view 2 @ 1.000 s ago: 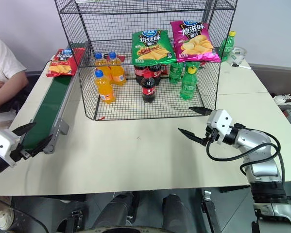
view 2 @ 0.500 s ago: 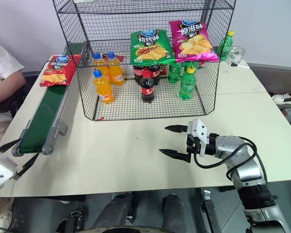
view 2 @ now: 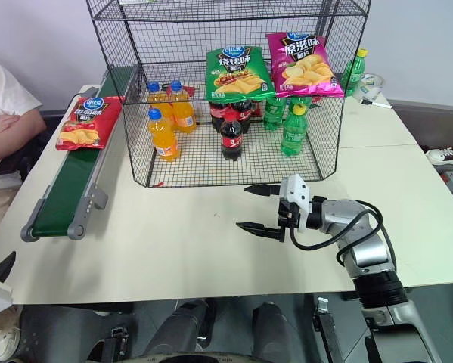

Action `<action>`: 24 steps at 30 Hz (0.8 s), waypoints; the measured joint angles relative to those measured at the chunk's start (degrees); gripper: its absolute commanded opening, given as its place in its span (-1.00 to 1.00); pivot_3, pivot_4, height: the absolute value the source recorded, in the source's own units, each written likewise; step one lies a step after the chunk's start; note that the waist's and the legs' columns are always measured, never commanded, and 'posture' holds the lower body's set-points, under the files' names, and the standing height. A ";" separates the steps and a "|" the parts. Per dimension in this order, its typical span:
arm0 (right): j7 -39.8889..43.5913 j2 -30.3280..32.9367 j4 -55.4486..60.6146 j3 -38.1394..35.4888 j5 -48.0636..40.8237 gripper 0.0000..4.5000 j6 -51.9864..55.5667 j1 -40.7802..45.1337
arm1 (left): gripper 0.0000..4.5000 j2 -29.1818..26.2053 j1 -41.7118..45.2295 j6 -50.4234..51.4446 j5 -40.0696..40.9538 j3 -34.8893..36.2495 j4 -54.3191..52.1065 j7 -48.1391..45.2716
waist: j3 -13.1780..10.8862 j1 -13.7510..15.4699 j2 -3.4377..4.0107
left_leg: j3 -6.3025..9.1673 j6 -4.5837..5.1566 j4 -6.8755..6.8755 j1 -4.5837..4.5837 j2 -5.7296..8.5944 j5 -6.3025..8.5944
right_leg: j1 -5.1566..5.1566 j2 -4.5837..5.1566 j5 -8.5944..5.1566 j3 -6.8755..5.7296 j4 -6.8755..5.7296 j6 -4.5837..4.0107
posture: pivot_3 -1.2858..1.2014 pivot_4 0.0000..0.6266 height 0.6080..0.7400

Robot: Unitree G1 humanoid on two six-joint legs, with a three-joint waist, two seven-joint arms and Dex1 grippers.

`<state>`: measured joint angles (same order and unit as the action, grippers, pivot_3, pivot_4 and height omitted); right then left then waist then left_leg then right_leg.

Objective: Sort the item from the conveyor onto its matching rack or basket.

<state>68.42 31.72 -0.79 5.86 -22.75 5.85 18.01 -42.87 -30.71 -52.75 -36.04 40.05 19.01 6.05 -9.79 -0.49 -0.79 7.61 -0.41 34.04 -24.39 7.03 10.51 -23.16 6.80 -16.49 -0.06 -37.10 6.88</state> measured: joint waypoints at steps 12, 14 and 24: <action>1.79 -0.25 2.25 0.84 -0.43 1.00 2.26 -2.29 | 0.58 -2.13 1.85 2.44 -1.19 -8.72 1.31 6.23 | 0.01 -0.10 -0.01 | 0.00 0.00 0.00 0.01 0.00 0.00 | -0.03 -0.02 0.12 -0.06 -0.04 0.21 | 0.03 -0.52 1.00; 1.94 -0.28 3.35 1.14 -0.70 1.00 2.91 -2.59 | 0.58 -2.70 1.87 2.59 -1.40 -9.82 1.31 7.15 | 0.01 -0.13 -0.01 | 0.00 0.00 0.01 0.02 0.00 0.00 | -0.02 -0.02 0.12 -0.05 -0.06 0.21 | 0.03 -0.52 1.00; 0.37 -1.52 3.99 1.15 -0.87 1.00 3.55 -2.08 | 0.58 -4.37 3.49 4.24 -1.83 -12.96 2.54 9.72 | 0.02 -0.03 -0.02 | 0.00 0.00 0.01 0.02 0.00 0.00 | -0.03 -0.02 0.12 -0.07 -0.08 0.21 | 0.03 -0.52 1.00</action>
<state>68.79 30.20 3.20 7.01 -23.62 9.40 15.93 -47.24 -27.22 -48.50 -37.87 27.09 21.55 15.77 -9.77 -0.52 -0.81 7.61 -0.41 34.05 -24.37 7.03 10.51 -23.18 6.78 -16.37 -0.12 -37.18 7.09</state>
